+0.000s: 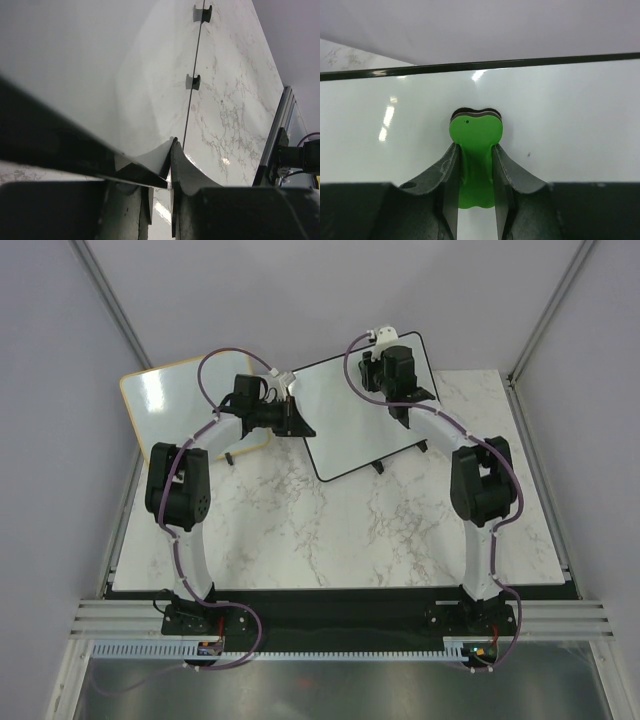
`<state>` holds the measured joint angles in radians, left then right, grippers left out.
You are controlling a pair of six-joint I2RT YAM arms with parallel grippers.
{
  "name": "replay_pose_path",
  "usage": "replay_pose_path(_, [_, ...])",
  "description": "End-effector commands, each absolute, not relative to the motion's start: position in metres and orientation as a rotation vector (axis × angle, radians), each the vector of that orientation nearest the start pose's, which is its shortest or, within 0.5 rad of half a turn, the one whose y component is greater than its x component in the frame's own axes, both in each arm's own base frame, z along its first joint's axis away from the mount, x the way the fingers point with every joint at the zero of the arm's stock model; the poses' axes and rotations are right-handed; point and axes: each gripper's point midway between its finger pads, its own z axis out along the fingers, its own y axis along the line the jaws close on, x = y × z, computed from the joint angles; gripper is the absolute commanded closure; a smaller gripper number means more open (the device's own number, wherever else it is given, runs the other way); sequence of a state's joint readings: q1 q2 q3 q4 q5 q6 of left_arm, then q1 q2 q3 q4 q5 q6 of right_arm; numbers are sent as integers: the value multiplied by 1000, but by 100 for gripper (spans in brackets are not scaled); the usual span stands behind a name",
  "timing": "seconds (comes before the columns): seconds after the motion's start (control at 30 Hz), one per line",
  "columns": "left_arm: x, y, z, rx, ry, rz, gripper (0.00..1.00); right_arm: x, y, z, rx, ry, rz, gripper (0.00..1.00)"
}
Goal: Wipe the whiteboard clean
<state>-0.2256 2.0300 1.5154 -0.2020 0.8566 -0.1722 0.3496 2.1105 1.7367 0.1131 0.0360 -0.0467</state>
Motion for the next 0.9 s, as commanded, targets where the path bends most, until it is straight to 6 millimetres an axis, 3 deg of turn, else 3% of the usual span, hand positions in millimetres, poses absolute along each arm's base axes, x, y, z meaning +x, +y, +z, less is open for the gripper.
replay_pose_path(0.0, [475, -236, 128, 710, 2074, -898, 98, 613, 143, 137, -111, 1969, 56, 100])
replay_pose_path(0.13, [476, -237, 128, 706, 2075, -900, 98, 615, 83, 116, 156, 2023, 19, 100])
replay_pose_path(0.2, [477, -237, 127, 706, 2075, -900, 98, 604, 71, 97, 192, 2062, -6, 100])
replay_pose_path(0.27, [478, -238, 126, 704, 2077, -905, 98, 594, 71, 80, 181, 2101, -9, 100])
replay_pose_path(0.33, [479, -238, 126, 699, 2078, -908, 98, 588, 81, 71, 150, 2123, 1, 100])
replay_pose_path(0.47, [480, -239, 127, 695, 2080, -917, 98, 582, 120, 88, 21, 2090, -1, 100])
replay_pose_path(0.53, [481, -239, 128, 695, 2079, -912, 98, 574, 153, 96, -47, 2066, 55, 100])
replay_pose_path(0.6, [481, -238, 127, 696, 2080, -910, 98, 569, 184, 122, -89, 1992, 152, 100])
replay_pose_path(0.63, [481, -238, 127, 694, 2081, -911, 98, 556, 206, 120, -130, 1988, 183, 100])
replay_pose_path(0.67, [481, -239, 127, 698, 2079, -911, 98, 551, 216, 133, -135, 1953, 201, 100])
replay_pose_path(0.7, [481, -238, 126, 695, 2083, -911, 98, 544, 229, 134, -132, 1932, 229, 100])
replay_pose_path(0.8, [479, -238, 125, 701, 2085, -911, 98, 543, 224, 138, -42, 1900, 230, 100])
replay_pose_path(0.87, [479, -238, 126, 701, 2087, -908, 98, 544, 209, 120, 27, 1936, 170, 100])
